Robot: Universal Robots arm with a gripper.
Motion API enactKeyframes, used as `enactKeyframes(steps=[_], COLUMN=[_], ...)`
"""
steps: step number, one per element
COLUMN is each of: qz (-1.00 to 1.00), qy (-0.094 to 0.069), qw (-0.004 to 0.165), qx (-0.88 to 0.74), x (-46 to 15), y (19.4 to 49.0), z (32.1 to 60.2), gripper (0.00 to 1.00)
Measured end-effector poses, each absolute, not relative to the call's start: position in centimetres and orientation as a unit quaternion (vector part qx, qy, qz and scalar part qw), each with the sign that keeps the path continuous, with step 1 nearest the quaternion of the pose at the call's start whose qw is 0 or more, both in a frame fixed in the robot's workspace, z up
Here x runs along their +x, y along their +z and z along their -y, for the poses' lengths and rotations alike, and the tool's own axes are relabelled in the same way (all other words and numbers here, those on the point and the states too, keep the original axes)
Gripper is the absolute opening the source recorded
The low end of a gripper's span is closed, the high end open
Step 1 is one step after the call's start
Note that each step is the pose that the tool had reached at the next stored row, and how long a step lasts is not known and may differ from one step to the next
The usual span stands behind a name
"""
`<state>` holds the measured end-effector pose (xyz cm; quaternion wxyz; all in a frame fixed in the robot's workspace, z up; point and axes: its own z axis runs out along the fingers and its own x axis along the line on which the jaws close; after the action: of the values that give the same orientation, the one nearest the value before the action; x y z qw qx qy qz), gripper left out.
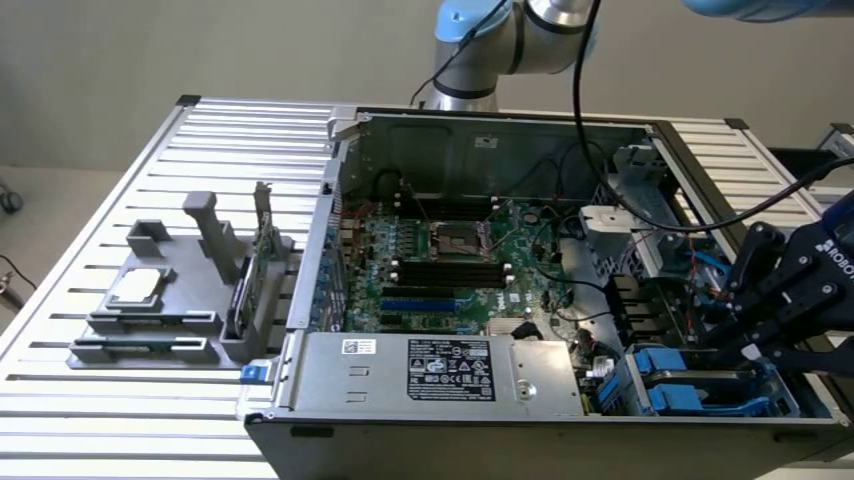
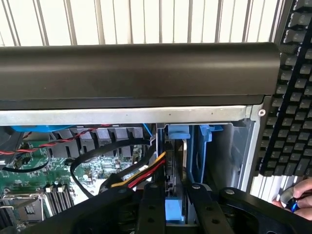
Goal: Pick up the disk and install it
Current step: 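Insert the first disk wire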
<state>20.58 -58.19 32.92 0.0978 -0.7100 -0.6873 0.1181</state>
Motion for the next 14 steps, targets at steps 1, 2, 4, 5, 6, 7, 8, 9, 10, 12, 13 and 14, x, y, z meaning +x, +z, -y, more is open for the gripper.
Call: enactKeyframes(steps=[1, 2, 4, 5, 6, 7, 8, 9, 10, 12, 13, 14], qz=[0.687, 0.687, 0.687, 0.687, 0.687, 0.687, 0.687, 0.687, 0.687, 0.687, 0.687, 0.687], qy=[0.119, 0.119, 0.121, 0.121, 0.121, 0.121, 0.122, 0.122, 0.122, 0.122, 0.122, 0.122], qw=[0.098, 0.099, 0.100, 0.100, 0.101, 0.101, 0.101, 0.101, 0.102, 0.102, 0.102, 0.102], qx=[-0.710, -0.710, -0.710, -0.710, -0.709, -0.709, -0.709, -0.709, -0.709, -0.709, -0.709, -0.709], x=[20.6, 20.6, 20.6, 20.6, 20.6, 20.6, 20.5, 20.5, 20.4, 20.1, 20.0, 19.8], y=[33.1, 33.3, 33.7, 33.9, 34.1, 34.2, 34.4, 34.5, 34.6, 34.7, 34.8, 34.9], z=[58.2, 58.2, 58.2, 58.2, 58.2, 58.2, 58.2, 58.2, 58.2, 58.2, 58.2, 58.2], gripper=[0.25, 0.25, 0.25, 0.25, 0.25, 0.25, 0.25, 0.25, 0.25, 0.25, 0.25, 0.25])
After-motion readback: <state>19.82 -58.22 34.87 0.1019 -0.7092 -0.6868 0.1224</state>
